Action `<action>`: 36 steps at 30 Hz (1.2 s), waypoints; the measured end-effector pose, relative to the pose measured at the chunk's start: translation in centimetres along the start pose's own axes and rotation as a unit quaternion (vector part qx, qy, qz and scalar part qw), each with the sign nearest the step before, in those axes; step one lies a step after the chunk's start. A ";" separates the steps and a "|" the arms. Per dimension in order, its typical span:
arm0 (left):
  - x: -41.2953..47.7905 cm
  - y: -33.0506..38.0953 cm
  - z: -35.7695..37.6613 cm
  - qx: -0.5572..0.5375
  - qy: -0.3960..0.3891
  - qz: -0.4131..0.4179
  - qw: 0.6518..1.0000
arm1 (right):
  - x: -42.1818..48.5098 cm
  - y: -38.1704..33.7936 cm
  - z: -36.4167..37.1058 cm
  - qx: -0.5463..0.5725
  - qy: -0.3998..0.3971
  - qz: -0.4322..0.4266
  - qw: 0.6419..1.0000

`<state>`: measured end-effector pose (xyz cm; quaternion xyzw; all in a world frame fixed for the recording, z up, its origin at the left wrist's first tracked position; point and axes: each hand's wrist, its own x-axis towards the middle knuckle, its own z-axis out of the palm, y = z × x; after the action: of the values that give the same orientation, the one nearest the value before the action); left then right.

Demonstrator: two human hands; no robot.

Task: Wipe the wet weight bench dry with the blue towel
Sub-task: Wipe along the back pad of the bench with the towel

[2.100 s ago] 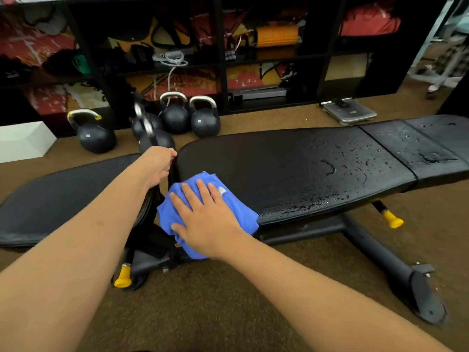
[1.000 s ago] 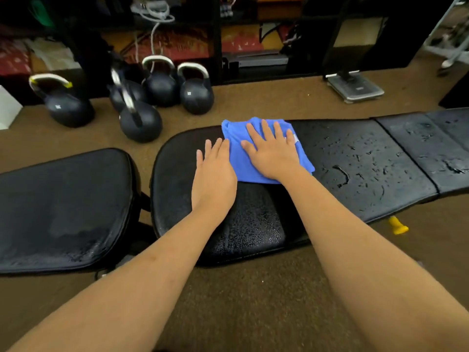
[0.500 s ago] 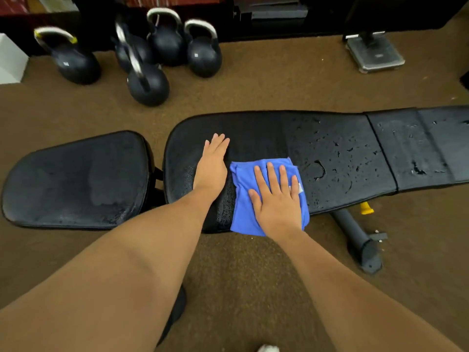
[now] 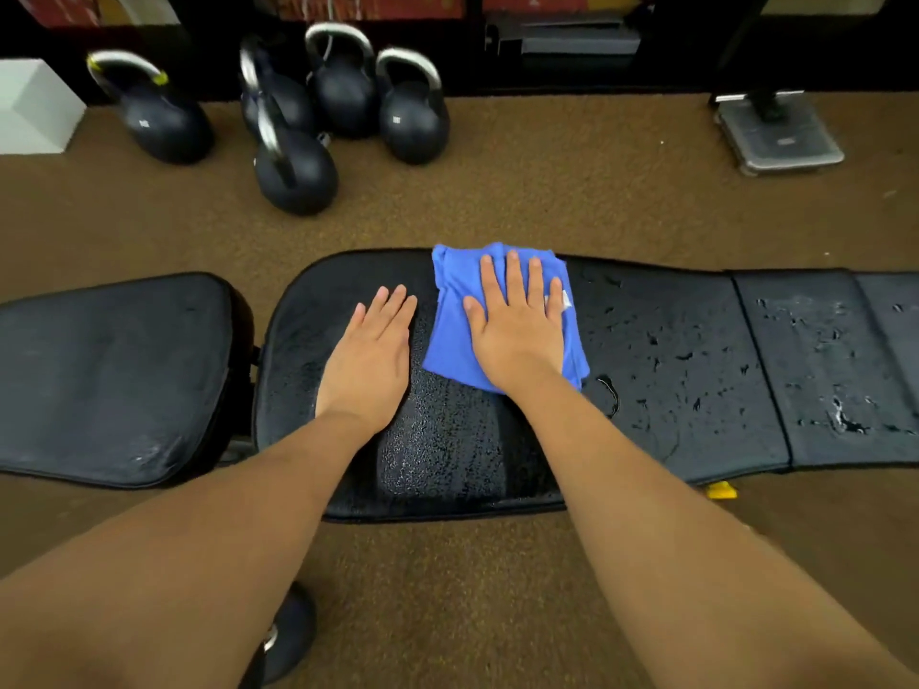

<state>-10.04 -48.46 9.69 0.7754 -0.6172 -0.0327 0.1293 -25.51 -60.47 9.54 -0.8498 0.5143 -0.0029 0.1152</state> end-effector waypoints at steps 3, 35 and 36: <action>0.1 0.3 -0.2 0.020 -0.020 -0.011 1.000 | -7.3 0.1 0.9 0.013 0.034 -0.003 0.999; -0.7 3.1 0.1 0.074 -0.058 -0.126 0.988 | -7.1 1.3 1.0 -0.011 0.032 -0.019 0.999; -0.8 3.1 0.1 0.074 -0.055 -0.125 0.988 | -4.7 1.4 0.9 -0.006 0.033 -0.010 0.999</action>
<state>-13.18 -48.37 10.21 0.8510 -0.5221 -0.0459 0.0320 -28.80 -56.81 8.95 -0.8552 0.5090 -0.0290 0.0935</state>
